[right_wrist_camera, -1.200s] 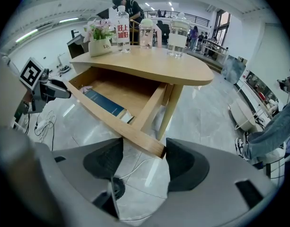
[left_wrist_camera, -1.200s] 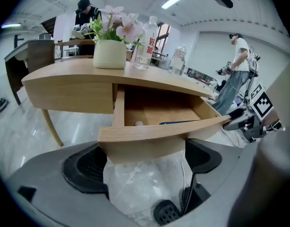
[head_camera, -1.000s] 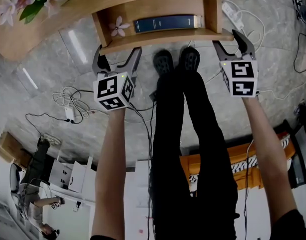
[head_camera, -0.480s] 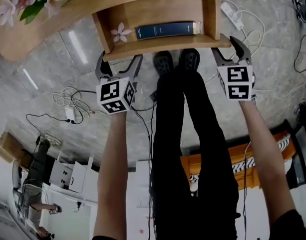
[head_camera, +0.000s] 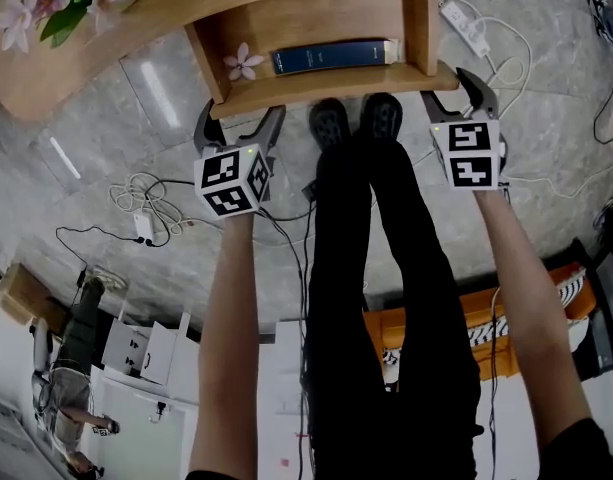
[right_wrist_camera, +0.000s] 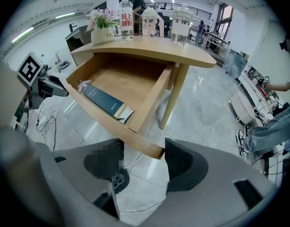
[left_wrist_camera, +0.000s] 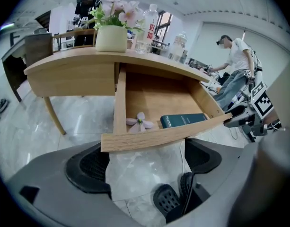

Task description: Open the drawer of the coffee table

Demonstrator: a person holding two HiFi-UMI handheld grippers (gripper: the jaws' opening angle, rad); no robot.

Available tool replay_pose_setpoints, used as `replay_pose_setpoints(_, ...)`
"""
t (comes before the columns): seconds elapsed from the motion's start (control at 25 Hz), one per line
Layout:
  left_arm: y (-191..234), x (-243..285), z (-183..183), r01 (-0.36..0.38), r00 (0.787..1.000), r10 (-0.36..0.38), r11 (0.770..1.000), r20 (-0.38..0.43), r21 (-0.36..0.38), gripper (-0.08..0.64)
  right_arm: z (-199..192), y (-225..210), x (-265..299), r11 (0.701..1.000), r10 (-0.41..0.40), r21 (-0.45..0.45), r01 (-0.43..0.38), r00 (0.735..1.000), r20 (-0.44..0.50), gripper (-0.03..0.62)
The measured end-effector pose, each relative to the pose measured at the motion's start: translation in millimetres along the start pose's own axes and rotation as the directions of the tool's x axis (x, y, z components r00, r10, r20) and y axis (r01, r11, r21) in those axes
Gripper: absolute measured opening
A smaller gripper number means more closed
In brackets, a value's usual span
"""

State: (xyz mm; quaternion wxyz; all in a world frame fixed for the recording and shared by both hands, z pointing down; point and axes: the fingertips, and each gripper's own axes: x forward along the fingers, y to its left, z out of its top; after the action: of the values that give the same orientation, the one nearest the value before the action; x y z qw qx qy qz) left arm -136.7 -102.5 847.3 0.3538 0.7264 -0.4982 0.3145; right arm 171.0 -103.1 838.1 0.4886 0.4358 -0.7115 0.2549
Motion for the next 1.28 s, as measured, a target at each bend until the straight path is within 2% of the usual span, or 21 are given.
replay_pose_setpoints(0.12, 2.4, 0.3, -1.6, -0.011, 1.0, 0.011, 1.0, -0.028, -0.006, 0.508, 1.7, -0.3, 1.1, 1.0, -0.018, 0.007, 0.018, 1.0, -0.006, 0.272)
replay_pose_setpoints(0.28, 5.5, -8.7, -20.2, -0.052, 0.992, 0.044, 0.996, -0.119, -0.067, 0.508, -1.4, 0.4, -10.6, 1.0, -0.027, 0.014, 0.027, 0.999, -0.031, 0.272)
replay_pose_setpoints(0.4, -0.3, -29.0, -19.5, -0.076, 0.991, 0.065, 0.993, -0.119, -0.089, 0.506, -0.6, -5.3, -27.4, 0.999, -0.024, 0.026, 0.025, 0.999, -0.032, 0.272)
replay_pose_setpoints(0.56, -22.3, -77.1, -8.3, -0.08, 0.992, 0.071, 0.994, -0.104, -0.076, 0.506, 1.8, -12.5, -71.2, 0.999, -0.016, 0.045, 0.017, 1.0, -0.023, 0.272)
replay_pose_setpoints(0.76, -60.3, -164.8, 41.0, -0.059, 0.998, 0.057, 0.982, -0.018, -0.178, 0.506, 33.9, -8.9, -156.5, 0.999, 0.014, 0.048, -0.016, 0.999, 0.041, 0.272)
replay_pose_setpoints(0.88, -91.2, -214.5, 83.0, -0.035, 0.997, 0.046, 0.982, 0.057, -0.188, 0.506, 64.9, -5.6, -214.6, 1.0, 0.022, 0.01, -0.023, 0.993, 0.115, 0.272)
replay_pose_setpoints(1.08, -136.9, -273.4, 151.9, 0.021, 0.986, 0.002, 0.991, 0.168, -0.134, 0.506, 116.9, 5.5, -291.8, 0.998, 0.05, 0.019, -0.056, 0.972, 0.23, 0.272)
replay_pose_setpoints(1.28, -178.1, -338.6, 210.5, 0.041, 0.953, -0.031, 0.999, 0.302, -0.027, 0.506, 152.8, 10.4, -360.9, 0.995, 0.03, 0.077, -0.06, 0.937, 0.349, 0.272)
